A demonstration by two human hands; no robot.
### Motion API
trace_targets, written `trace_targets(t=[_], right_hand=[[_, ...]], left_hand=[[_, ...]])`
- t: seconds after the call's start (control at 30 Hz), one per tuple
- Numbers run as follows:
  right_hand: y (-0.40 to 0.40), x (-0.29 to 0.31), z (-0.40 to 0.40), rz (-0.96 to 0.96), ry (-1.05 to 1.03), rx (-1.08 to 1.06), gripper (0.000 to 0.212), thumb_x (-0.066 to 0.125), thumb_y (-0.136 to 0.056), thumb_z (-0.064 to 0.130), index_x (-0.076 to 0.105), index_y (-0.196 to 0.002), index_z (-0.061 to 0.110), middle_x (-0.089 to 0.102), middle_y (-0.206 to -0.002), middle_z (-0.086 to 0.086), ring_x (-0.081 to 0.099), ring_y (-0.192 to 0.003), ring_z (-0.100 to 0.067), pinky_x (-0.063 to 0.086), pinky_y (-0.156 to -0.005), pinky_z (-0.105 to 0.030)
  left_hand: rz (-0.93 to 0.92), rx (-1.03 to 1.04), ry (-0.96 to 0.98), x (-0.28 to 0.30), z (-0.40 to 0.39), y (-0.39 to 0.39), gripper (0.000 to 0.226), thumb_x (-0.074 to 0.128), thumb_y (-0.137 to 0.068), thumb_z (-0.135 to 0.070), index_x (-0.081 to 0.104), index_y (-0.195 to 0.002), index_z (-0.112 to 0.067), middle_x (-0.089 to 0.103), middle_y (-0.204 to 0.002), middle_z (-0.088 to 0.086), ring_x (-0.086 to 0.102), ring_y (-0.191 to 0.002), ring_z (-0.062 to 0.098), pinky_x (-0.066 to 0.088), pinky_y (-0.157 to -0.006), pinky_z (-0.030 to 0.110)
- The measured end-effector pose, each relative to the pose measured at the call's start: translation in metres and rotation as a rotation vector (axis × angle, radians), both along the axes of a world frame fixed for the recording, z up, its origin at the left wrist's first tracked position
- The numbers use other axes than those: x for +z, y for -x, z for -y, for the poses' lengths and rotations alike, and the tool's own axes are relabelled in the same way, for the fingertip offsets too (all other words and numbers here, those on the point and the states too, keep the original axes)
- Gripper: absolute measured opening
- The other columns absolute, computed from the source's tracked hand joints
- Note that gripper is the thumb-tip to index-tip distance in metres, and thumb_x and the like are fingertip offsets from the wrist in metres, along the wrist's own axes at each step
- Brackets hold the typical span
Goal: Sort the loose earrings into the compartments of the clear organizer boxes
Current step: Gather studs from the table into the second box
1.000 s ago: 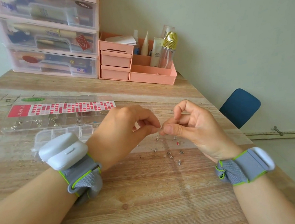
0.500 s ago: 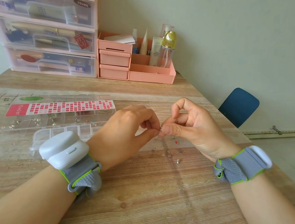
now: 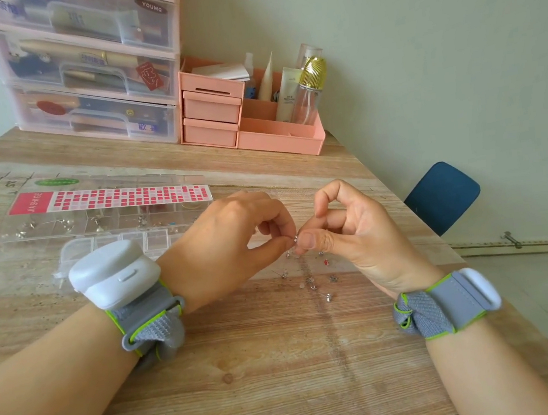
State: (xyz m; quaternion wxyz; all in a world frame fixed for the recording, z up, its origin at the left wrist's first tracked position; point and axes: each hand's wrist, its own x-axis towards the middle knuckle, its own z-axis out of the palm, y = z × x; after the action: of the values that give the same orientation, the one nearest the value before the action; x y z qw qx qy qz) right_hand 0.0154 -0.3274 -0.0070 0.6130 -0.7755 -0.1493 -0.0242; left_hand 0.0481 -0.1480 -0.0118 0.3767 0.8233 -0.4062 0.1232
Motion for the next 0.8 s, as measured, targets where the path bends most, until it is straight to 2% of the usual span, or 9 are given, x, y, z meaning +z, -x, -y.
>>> trace_targets(t=[0.17,0.27,0.33,0.4,0.47,0.57,0.7,0.8], right_hand=[[0.0,0.0,0.001,0.0,0.005,-0.016,0.044,0.081,-0.065,0.02,0.042,-0.084,0.017,0.07,-0.066,-0.004,0.054,-0.07,-0.029,0.041,-0.071,-0.036],[-0.001,-0.001,0.002,0.005,0.024,-0.031,0.035,0.074,-0.07,0.015,0.042,-0.083,0.016,0.069,-0.065,-0.003,0.057,-0.067,-0.023,0.043,-0.065,-0.026],[-0.001,0.001,0.001,0.017,0.003,-0.041,0.032,0.074,-0.07,0.016,0.044,-0.083,0.015,0.068,-0.063,-0.003,0.058,-0.062,-0.018,0.042,-0.061,-0.02],[0.0,0.003,0.002,0.053,-0.051,-0.077,0.021,0.065,-0.071,0.019,0.049,-0.082,0.011,0.065,-0.06,-0.002,0.057,-0.057,-0.01,0.039,-0.055,-0.012],[-0.002,0.002,0.006,0.112,-0.037,-0.166,0.014,0.061,-0.077,0.022,0.056,-0.081,0.009,0.063,-0.06,0.001,0.057,-0.058,-0.01,0.042,-0.057,-0.013],[-0.008,-0.007,0.014,0.149,0.208,-0.324,0.008,0.063,-0.084,0.02,0.063,-0.081,0.013,0.063,-0.065,0.004,0.055,-0.061,-0.007,0.044,-0.063,-0.02],[-0.009,-0.013,0.018,0.092,0.499,-0.397,0.003,0.069,-0.081,0.02,0.07,-0.078,0.02,0.059,-0.063,0.006,0.043,-0.051,0.001,0.036,-0.054,-0.014],[-0.009,-0.013,0.014,0.091,0.614,-0.392,0.002,0.072,-0.078,0.024,0.072,-0.079,0.023,0.057,-0.061,0.013,0.046,-0.051,0.005,0.034,-0.053,-0.008]], left_hand=[[-0.012,-0.015,0.026,0.001,0.0,0.001,0.005,0.066,-0.08,-0.013,0.065,-0.082,-0.018,0.058,-0.077,-0.013,0.048,-0.086,0.003,0.039,-0.075,0.013],[-0.014,-0.009,0.025,0.001,0.0,0.002,0.006,0.066,-0.079,-0.013,0.064,-0.082,-0.018,0.058,-0.077,-0.013,0.048,-0.086,0.002,0.039,-0.075,0.011],[-0.007,0.002,0.025,0.001,-0.001,0.002,0.005,0.066,-0.079,-0.013,0.064,-0.08,-0.017,0.058,-0.075,-0.013,0.047,-0.085,0.001,0.038,-0.073,0.008],[0.0,0.03,0.032,0.001,-0.001,0.001,0.006,0.065,-0.079,-0.012,0.063,-0.079,-0.017,0.058,-0.074,-0.014,0.048,-0.084,-0.001,0.037,-0.072,0.005],[-0.012,0.063,0.046,0.001,-0.003,-0.001,0.007,0.063,-0.079,-0.012,0.061,-0.078,-0.019,0.058,-0.073,-0.015,0.05,-0.082,-0.007,0.038,-0.071,0.003],[-0.084,0.096,0.088,0.0,-0.003,-0.002,0.008,0.062,-0.08,-0.01,0.06,-0.077,-0.018,0.063,-0.074,-0.013,0.056,-0.081,-0.006,0.045,-0.073,0.008],[-0.152,0.133,0.147,0.0,-0.004,-0.002,0.009,0.064,-0.078,-0.008,0.061,-0.074,-0.015,0.066,-0.074,-0.009,0.062,-0.076,0.002,0.05,-0.07,0.013],[-0.179,0.149,0.156,0.0,-0.004,-0.002,0.009,0.066,-0.077,-0.008,0.061,-0.073,-0.015,0.067,-0.074,-0.009,0.063,-0.073,0.003,0.051,-0.071,0.016]])
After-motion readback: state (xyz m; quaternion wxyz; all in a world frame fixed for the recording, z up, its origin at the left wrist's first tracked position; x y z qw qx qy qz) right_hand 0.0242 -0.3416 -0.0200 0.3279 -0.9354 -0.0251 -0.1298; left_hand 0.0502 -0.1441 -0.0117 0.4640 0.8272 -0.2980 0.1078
